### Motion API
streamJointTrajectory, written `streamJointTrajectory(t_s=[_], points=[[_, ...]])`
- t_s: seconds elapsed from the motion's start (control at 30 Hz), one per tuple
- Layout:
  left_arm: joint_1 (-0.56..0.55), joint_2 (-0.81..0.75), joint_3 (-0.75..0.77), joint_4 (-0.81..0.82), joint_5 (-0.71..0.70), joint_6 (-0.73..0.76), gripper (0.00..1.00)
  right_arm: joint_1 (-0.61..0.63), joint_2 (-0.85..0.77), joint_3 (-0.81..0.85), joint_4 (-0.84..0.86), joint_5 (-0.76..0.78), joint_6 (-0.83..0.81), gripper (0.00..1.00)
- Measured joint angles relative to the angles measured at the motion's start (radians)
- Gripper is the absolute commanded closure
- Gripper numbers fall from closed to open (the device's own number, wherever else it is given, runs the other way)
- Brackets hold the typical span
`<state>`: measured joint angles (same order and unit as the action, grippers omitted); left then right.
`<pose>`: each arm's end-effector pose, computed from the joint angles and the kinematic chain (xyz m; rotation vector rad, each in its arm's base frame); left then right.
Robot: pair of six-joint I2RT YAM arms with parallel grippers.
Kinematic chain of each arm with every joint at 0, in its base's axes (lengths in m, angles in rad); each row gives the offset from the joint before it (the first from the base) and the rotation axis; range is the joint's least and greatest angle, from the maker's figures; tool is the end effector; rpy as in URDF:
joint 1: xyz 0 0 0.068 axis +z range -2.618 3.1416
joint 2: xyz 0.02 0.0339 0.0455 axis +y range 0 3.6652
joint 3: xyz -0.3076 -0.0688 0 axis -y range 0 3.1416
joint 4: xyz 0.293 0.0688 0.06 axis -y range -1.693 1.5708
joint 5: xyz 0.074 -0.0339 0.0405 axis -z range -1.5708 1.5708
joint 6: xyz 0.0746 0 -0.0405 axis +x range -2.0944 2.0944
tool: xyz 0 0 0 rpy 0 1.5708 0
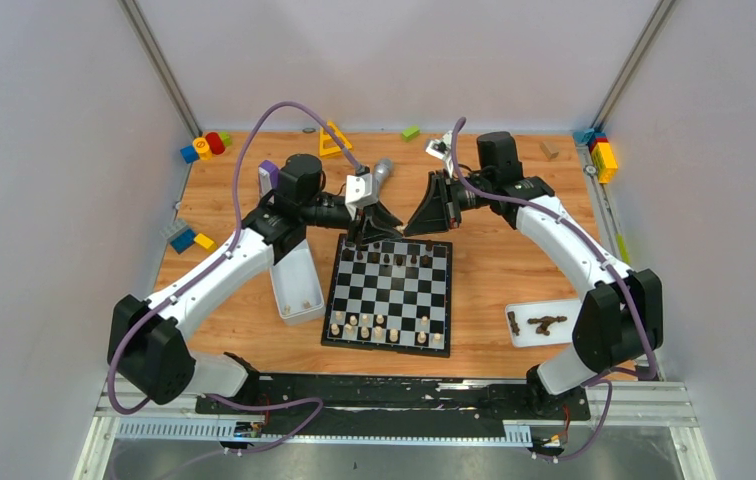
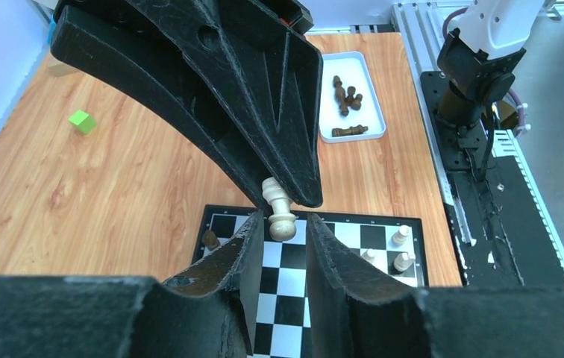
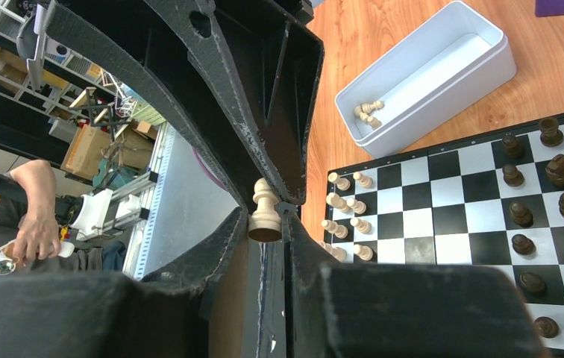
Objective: Set up the chess pieces on the board
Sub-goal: Place the chess piece on the chessboard.
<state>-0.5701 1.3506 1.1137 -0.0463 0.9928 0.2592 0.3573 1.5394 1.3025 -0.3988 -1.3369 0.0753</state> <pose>0.2709 -0.2479 0.3712 1.3400 1.2995 -1.1262 0.3331 0.2018 0.3563 -1.0335 1.8033 1.6984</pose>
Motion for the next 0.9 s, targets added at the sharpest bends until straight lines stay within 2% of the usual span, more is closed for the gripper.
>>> streamJointTrajectory(t_s=[0.17, 0.4, 0.47, 0.53, 0.7, 0.9], points=[[-0.001, 0.005, 0.000, -0.013, -0.005, 0.009, 0.80, 0.000, 0.011, 0.000, 0.000, -0.003, 0.002, 0.95], [-0.001, 0.006, 0.002, -0.034, -0.012, 0.027, 0.91, 0.000, 0.013, -0.004, 0.000, 0.003, 0.002, 0.84], [-0.002, 0.006, 0.005, -0.047, -0.016, 0.037, 0.95, 0.000, 0.014, -0.008, 0.000, 0.004, 0.002, 0.77], [-0.003, 0.005, 0.006, -0.056, -0.023, 0.047, 1.00, 0.000, 0.015, -0.008, 0.000, 0.005, 0.002, 0.67], [-0.004, 0.003, 0.008, -0.119, -0.037, 0.088, 1.00, -0.003, 0.016, -0.010, 0.002, 0.015, 0.002, 0.47], [-0.005, -0.003, 0.026, -0.265, -0.098, 0.203, 0.97, -0.057, 0.003, -0.050, 0.006, 0.029, -0.016, 0.40]])
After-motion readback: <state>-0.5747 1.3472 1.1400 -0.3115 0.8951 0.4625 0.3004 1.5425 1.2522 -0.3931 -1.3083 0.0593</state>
